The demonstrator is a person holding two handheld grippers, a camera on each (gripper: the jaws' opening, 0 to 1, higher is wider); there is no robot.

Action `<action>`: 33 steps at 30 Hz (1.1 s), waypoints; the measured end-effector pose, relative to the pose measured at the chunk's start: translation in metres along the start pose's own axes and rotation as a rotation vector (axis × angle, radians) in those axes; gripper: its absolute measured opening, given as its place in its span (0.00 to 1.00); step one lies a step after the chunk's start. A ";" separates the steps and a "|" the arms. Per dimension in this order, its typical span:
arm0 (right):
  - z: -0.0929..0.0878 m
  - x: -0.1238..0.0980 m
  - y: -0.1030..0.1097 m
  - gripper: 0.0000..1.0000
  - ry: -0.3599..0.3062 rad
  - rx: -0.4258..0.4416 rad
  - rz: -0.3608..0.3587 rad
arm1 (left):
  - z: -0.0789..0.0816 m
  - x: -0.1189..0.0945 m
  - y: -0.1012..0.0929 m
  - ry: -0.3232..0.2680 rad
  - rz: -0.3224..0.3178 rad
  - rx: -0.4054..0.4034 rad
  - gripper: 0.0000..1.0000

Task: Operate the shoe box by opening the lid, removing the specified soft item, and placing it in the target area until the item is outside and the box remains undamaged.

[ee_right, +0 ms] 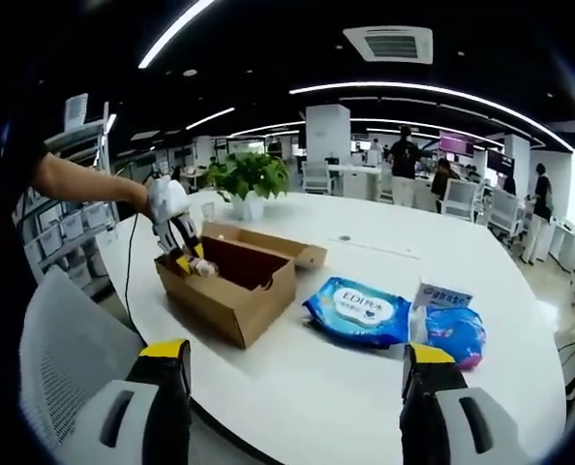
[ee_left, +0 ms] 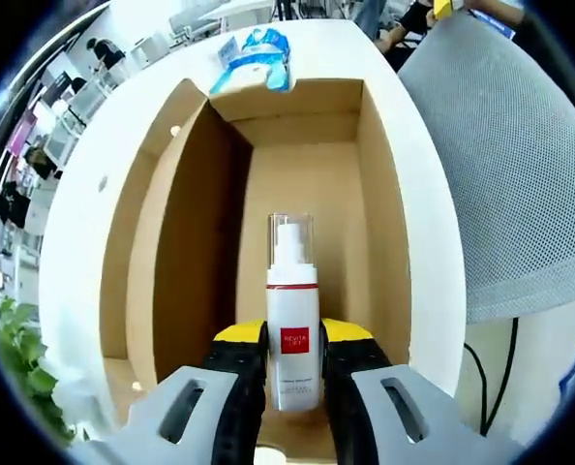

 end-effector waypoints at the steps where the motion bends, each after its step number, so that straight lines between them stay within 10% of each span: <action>1: 0.002 0.000 0.001 0.89 -0.003 0.006 0.004 | 0.001 -0.001 0.000 -0.004 0.004 0.002 0.19; 33: 0.040 0.019 0.028 0.58 -0.070 0.131 0.078 | 0.084 -0.044 0.003 -0.225 0.152 0.134 0.19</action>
Point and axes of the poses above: the point that each gripper's makers call its tool centre point, and the gripper's own axes: x roughly forward along the fingers, y roughly to its left, z roughly out of its top, the point moved 3 cm from there along -x, roughly backward along the fingers, and after that the axes turned 9 degrees about y, right-handed, at the moved point
